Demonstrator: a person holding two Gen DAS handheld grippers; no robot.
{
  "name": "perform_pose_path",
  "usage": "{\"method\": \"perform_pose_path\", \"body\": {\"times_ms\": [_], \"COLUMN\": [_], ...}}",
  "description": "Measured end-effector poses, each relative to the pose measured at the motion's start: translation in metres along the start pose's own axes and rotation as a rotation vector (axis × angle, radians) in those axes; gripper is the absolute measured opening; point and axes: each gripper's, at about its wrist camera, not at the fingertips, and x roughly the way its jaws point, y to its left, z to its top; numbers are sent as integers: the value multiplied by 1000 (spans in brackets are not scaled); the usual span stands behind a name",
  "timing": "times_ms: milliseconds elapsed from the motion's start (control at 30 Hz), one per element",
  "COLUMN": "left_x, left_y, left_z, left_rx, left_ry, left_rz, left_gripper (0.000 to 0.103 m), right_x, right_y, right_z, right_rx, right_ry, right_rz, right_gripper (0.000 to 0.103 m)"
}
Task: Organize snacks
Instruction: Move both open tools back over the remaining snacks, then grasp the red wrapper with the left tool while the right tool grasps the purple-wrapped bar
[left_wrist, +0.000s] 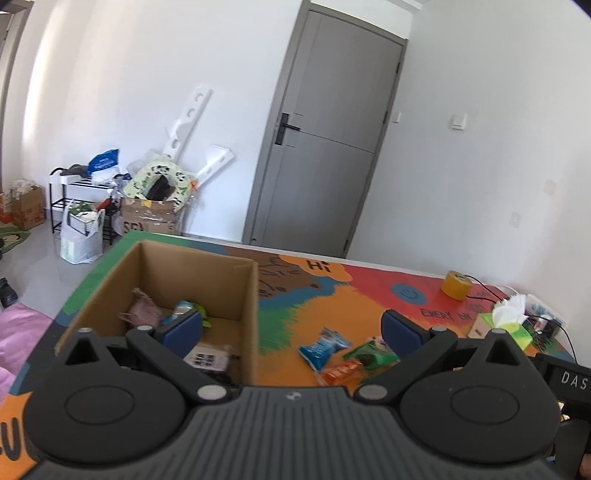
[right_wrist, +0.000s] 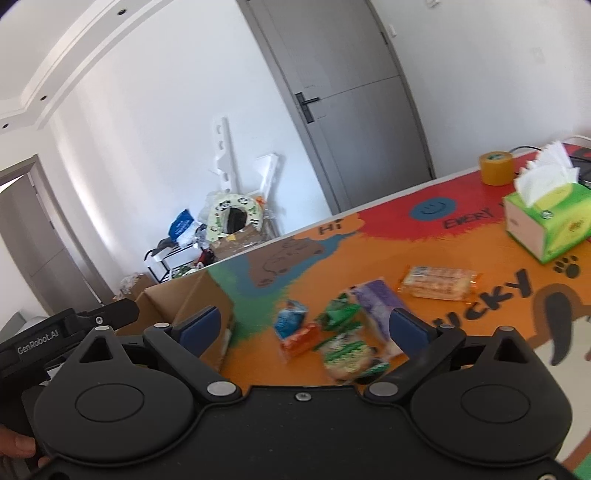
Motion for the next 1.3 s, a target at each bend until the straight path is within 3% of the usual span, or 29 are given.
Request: {"method": "perform_pose_path", "body": {"times_ms": [367,600,700,867,1300], "left_x": [18,36,44,62,113], "left_y": [-28,-41,-45,-50,-55], "left_z": [-12,-18,-22,-28,-42], "left_rx": [26,42,48,64,66], "left_ry": [46,72,89,120,192], "left_rz": [-87,-112,-116,-123,-94], "left_gripper": [102,100,91,66,53], "right_x": [-7,2,6,15,56], "right_y": [-32,-49,-54,-62,-76], "right_z": [2,-1,-2,-4,-6], "right_rx": [24,46,49,63,82], "right_ry": [-8,17,22,37,97], "right_rz": [-58,-80,-87,-90,-90], "right_gripper": [98,85,81,73,68]}}
